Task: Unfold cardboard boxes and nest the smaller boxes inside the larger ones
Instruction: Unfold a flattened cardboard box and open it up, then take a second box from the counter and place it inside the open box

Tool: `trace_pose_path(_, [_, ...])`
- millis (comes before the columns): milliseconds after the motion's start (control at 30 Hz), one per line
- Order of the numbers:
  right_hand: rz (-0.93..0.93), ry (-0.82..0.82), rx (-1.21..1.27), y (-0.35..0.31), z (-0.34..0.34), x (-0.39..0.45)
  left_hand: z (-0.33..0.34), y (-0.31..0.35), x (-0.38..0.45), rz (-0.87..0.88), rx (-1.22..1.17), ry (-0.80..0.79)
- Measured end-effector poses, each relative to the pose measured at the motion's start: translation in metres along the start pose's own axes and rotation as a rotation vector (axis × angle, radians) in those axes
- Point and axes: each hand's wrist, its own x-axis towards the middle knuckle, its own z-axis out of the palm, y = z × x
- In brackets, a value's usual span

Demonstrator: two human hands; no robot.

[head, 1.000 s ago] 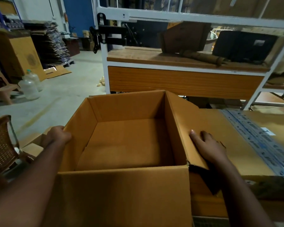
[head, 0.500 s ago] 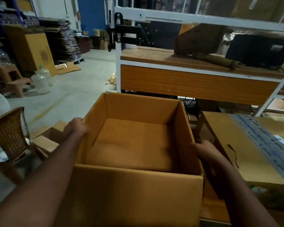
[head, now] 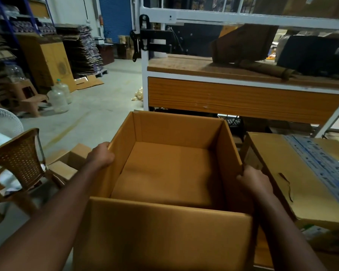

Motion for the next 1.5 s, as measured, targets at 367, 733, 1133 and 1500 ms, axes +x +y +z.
trace_pose_path(367, [-0.012, 0.058, -0.08, 0.007, 0.002, -0.004, 0.005, 0.019, -0.016, 0.023, -0.012, 0.065])
trace_pose_path(733, [-0.143, 0.3, 0.555, 0.04, -0.015, -0.066, 0.018, 0.162, -0.142, 0.758, -0.528, -0.132])
trace_pose_path(1133, [-0.066, 0.366, 0.747, 0.181, -0.053, -0.058, 0.127, 0.332, -0.269, 0.873, -0.572, -0.663])
trace_pose_path(1500, [0.318, 0.351, 0.144, 0.391, -0.113, 0.032, 0.239, 0.433, -0.317, 0.672, 0.151, -0.675])
